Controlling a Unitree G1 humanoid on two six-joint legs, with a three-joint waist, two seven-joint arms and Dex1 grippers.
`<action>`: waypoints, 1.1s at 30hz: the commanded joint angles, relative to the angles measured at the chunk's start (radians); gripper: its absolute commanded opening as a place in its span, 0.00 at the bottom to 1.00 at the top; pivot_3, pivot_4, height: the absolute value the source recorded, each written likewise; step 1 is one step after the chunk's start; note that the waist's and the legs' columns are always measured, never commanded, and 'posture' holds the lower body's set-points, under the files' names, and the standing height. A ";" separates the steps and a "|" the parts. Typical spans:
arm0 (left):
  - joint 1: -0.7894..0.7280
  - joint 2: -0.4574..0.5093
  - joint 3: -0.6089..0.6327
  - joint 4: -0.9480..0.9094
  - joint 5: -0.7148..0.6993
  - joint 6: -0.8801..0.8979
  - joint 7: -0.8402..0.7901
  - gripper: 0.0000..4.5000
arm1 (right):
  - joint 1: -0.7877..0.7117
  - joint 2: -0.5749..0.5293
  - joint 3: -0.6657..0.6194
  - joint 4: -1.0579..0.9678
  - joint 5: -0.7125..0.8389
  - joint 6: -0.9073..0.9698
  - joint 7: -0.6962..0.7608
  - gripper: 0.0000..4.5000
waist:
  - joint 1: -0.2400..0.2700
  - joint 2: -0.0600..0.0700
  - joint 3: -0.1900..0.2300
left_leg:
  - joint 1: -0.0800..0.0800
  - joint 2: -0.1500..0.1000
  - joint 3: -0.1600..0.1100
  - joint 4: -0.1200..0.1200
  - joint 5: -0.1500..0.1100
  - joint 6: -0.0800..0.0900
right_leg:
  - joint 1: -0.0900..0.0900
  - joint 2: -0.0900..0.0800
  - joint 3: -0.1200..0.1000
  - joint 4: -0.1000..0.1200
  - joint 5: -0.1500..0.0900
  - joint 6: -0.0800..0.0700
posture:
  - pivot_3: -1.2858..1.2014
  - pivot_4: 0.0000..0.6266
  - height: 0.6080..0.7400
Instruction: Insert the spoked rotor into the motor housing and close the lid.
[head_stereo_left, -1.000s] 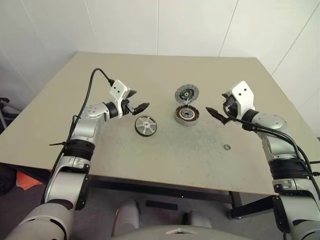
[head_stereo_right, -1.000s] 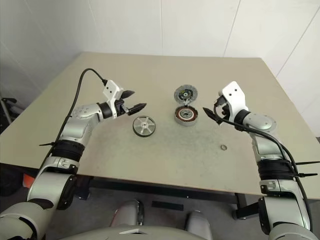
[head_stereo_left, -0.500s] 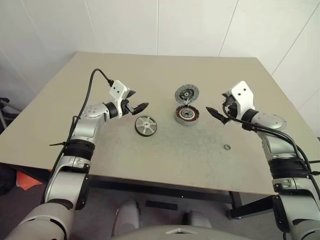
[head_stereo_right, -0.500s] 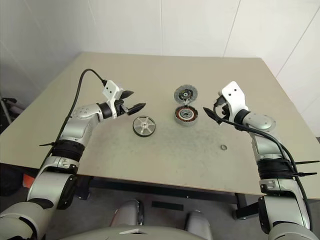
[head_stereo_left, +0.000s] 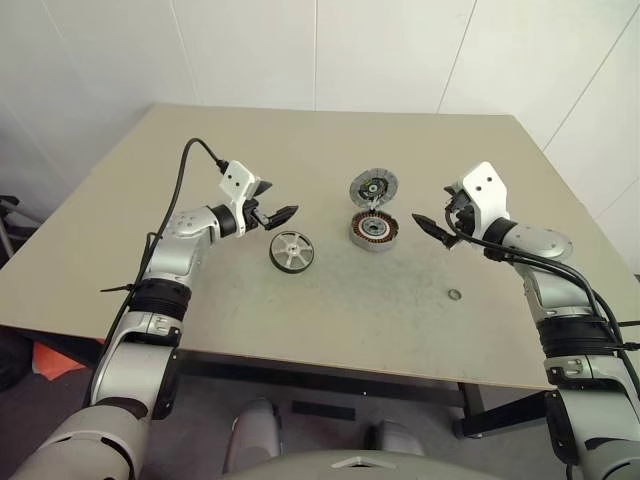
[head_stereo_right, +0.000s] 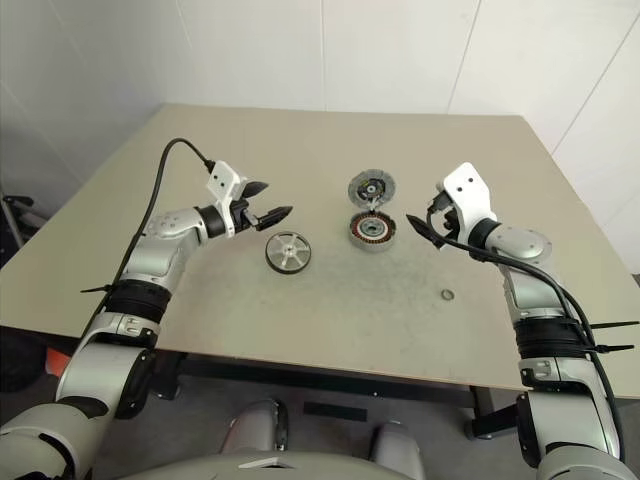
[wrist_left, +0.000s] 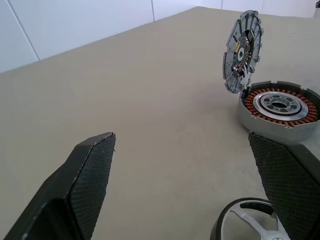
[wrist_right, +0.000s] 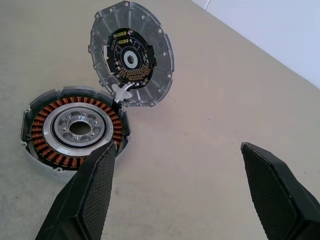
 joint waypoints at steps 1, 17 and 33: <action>-0.036 -0.001 0.015 -0.012 -0.002 -0.020 0.003 1.00 | -0.012 -0.005 -0.009 -0.029 0.002 -0.012 -0.011 1.00 | 0.000 0.000 0.000 | 0.000 0.000 0.000 0.000 0.000 0.000 | 0.000 0.000 0.000 0.000 0.000 0.000 | 0.52 0.00 1.00; -0.022 0.000 0.017 -0.023 0.001 -0.019 -0.002 1.00 | -0.031 -0.010 -0.002 -0.009 -0.002 -0.014 -0.008 1.00 | 0.000 0.000 0.000 | 0.000 0.000 0.000 0.000 0.000 0.000 | 0.000 0.000 0.000 0.000 0.000 0.000 | 0.52 0.00 1.00; -0.017 -0.039 -0.003 -0.052 0.014 -0.014 0.016 1.00 | -0.283 -0.119 0.313 0.216 -0.166 -0.170 0.431 1.00 | -0.002 0.000 0.000 | 0.000 0.001 0.000 0.001 0.000 0.000 | 0.000 0.000 -0.001 0.002 0.000 0.000 | 0.52 0.00 1.00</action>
